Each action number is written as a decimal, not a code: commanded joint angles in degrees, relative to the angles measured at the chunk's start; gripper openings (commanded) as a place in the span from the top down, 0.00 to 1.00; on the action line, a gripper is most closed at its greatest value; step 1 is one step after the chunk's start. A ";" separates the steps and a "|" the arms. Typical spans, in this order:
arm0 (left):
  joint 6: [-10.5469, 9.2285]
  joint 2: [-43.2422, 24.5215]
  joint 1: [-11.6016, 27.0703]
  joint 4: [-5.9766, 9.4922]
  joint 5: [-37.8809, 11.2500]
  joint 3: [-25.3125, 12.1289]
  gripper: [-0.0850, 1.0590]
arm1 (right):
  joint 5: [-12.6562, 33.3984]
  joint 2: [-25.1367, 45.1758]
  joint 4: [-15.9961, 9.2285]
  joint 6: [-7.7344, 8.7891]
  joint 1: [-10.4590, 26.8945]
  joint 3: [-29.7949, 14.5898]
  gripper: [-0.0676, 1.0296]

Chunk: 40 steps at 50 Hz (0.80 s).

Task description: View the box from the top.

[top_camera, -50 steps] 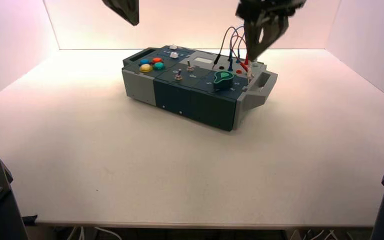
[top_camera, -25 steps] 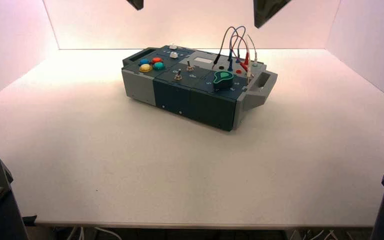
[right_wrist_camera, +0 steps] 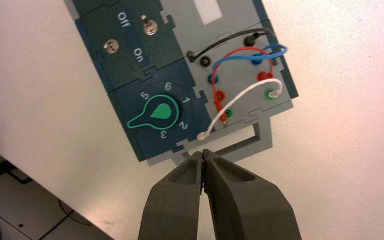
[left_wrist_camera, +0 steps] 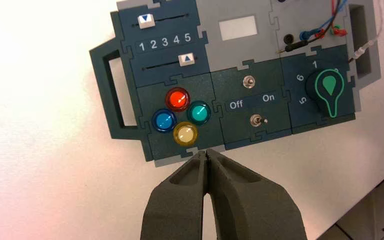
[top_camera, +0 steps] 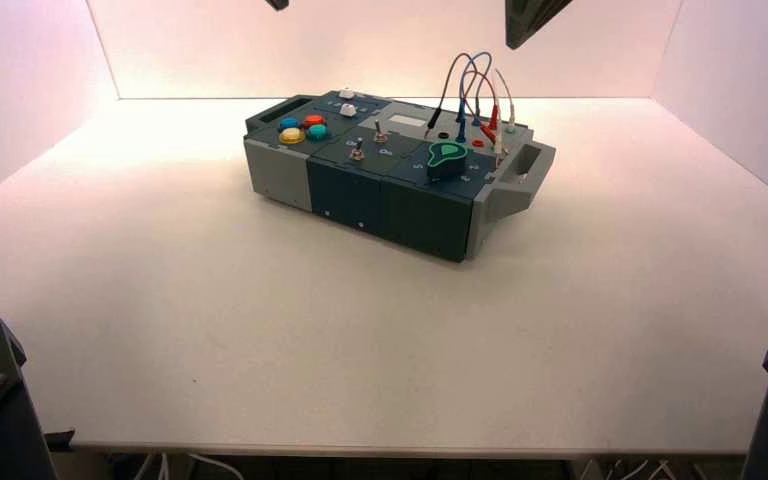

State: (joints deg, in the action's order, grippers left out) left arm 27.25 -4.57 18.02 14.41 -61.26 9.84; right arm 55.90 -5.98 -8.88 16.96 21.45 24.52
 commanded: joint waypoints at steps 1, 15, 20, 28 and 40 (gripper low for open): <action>0.26 0.62 -0.53 1.58 0.79 -1.14 0.95 | 0.26 -0.53 -1.58 1.58 -1.41 -1.93 0.96; 0.44 0.00 -0.62 2.37 3.25 -0.79 0.95 | 1.49 0.88 -2.02 2.64 -1.85 -3.52 0.96; 0.44 -0.09 -0.62 2.64 3.69 -0.44 0.95 | 2.37 0.88 -2.02 2.64 -1.85 -5.01 0.96; 0.44 0.09 -0.62 2.64 4.83 0.44 0.95 | 3.25 0.62 -2.20 2.64 -1.85 -7.65 0.96; 0.44 1.23 -0.62 2.72 6.86 1.41 0.95 | 3.34 0.53 -2.20 2.55 -1.85 -8.17 0.96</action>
State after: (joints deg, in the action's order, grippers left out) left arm 27.33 -5.71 17.49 16.88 -55.46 11.51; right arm 59.33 -4.31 -10.72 19.07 19.60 18.11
